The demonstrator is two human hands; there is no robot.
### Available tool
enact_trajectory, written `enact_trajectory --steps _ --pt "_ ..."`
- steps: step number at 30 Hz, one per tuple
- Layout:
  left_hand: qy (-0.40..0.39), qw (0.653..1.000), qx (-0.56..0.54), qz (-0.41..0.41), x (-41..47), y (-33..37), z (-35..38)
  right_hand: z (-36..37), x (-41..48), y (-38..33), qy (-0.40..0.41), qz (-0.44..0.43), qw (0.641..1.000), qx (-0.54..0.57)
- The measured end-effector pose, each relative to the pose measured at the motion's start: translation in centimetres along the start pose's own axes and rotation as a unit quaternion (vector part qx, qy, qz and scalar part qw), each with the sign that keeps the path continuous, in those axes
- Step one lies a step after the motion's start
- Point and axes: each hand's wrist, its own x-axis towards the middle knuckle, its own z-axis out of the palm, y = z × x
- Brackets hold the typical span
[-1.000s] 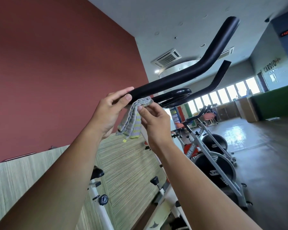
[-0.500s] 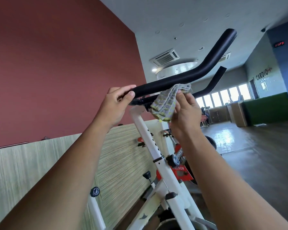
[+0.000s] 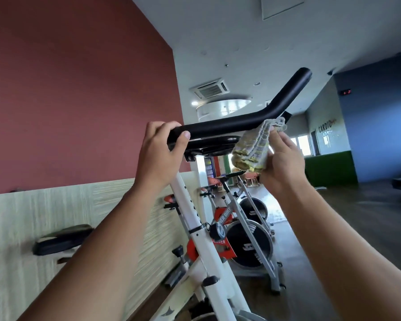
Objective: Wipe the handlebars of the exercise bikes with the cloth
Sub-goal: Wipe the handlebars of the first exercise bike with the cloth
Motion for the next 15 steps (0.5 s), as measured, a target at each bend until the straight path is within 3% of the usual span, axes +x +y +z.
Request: enact_trajectory --steps 10,15 --pt "0.020 1.000 -0.013 0.001 -0.5 0.2 0.4 -1.1 2.9 -5.5 0.017 -0.038 0.992 -0.115" --pt "0.027 0.999 -0.020 -0.007 -0.6 0.6 0.4 -1.2 2.1 -5.0 0.010 -0.007 0.987 -0.160"
